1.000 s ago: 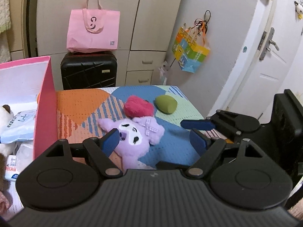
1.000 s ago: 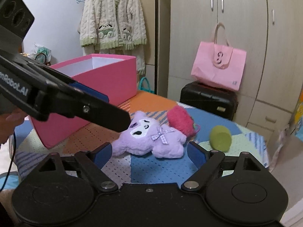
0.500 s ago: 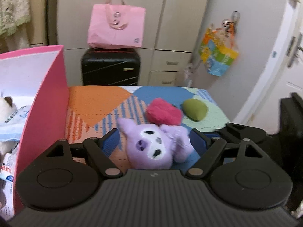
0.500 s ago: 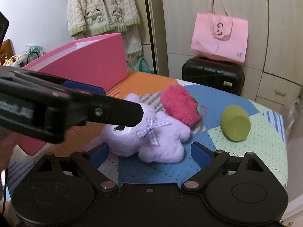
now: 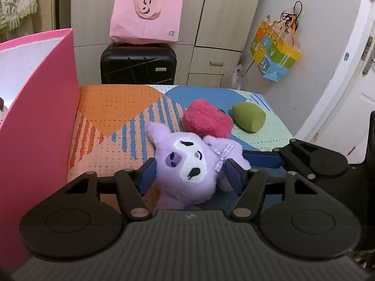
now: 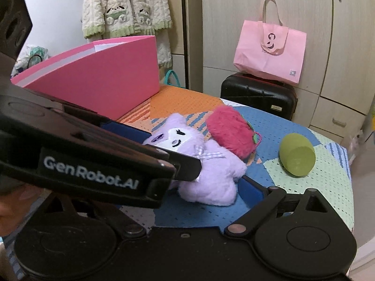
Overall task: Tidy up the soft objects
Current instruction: 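Close the left tool on the purple plush toy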
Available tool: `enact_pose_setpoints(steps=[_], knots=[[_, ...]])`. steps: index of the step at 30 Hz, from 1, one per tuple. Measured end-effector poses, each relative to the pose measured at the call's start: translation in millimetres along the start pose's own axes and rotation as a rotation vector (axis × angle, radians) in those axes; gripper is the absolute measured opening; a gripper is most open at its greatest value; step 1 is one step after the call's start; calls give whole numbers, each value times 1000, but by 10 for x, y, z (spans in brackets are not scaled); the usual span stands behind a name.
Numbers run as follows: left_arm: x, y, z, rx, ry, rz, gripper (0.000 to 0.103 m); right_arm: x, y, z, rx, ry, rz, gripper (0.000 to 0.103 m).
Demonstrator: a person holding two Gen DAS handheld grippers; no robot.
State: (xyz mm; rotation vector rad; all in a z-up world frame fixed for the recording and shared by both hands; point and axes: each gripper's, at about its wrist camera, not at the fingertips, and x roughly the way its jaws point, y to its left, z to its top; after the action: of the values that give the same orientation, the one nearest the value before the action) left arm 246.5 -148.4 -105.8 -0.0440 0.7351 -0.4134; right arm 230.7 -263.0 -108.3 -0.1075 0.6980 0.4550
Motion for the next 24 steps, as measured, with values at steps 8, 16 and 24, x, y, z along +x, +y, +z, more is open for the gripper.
enact_pose_setpoints(steps=[8, 16, 24], knots=[[-61, -14, -58, -12, -21, -40, 58, -23, 121, -28, 13, 2, -46, 100], [-187, -23, -97, 6, -15, -82, 58, -149, 193, -102, 77, -18, -63, 101], [-423, -95, -172, 45, -13, -92, 58, -357, 336, -206, 130, -48, -71, 100]])
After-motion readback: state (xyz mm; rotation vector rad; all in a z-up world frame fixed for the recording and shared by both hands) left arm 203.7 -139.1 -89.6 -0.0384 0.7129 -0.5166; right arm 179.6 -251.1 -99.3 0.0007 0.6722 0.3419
